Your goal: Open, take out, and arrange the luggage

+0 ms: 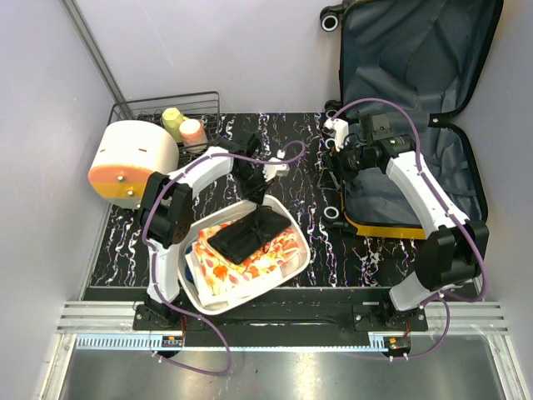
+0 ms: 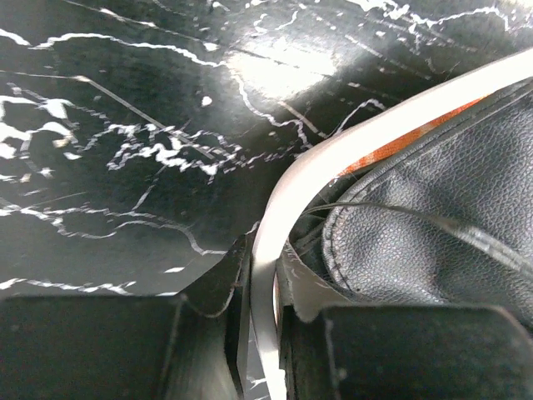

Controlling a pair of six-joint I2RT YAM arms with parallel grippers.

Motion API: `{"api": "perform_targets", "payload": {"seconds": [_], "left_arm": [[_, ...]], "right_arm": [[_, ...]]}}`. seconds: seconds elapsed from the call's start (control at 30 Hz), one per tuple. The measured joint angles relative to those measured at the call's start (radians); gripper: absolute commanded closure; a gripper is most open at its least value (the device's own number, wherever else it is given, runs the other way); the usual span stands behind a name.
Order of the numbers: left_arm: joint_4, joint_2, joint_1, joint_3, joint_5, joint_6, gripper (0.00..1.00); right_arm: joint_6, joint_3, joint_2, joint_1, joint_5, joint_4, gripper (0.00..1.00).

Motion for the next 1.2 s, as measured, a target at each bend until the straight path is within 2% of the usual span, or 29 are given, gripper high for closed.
{"api": "perform_targets", "payload": {"seconds": [0.13,0.27,0.4,0.53,0.6,0.87,1.2], "left_arm": [[-0.102,0.029,0.031,0.103,0.0,0.136,1.0],[-0.185,0.051,0.05,0.187,-0.006,0.342,1.0],[-0.28,0.056,0.08,0.192,-0.013,0.542,1.0],[-0.384,0.062,0.115,0.175,-0.015,0.65,1.0],[-0.412,0.057,0.148,0.101,-0.017,0.726,1.0],[-0.423,-0.056,0.216,-0.034,-0.035,0.874,0.96],[-0.456,-0.066,0.336,-0.082,-0.103,0.995,0.94]], "right_arm": [[0.013,0.004,0.032,-0.001,-0.007,0.0,0.28],[0.025,0.004,0.042,-0.001,-0.008,0.0,0.28],[0.034,0.004,0.042,-0.001,-0.008,0.0,0.28],[0.039,0.004,0.042,-0.001,-0.011,0.0,0.28],[0.039,0.003,0.042,-0.001,-0.013,0.0,0.28],[0.047,0.003,0.042,-0.001,-0.024,0.001,0.28],[0.055,0.003,0.042,-0.001,-0.027,0.0,0.28]]}}
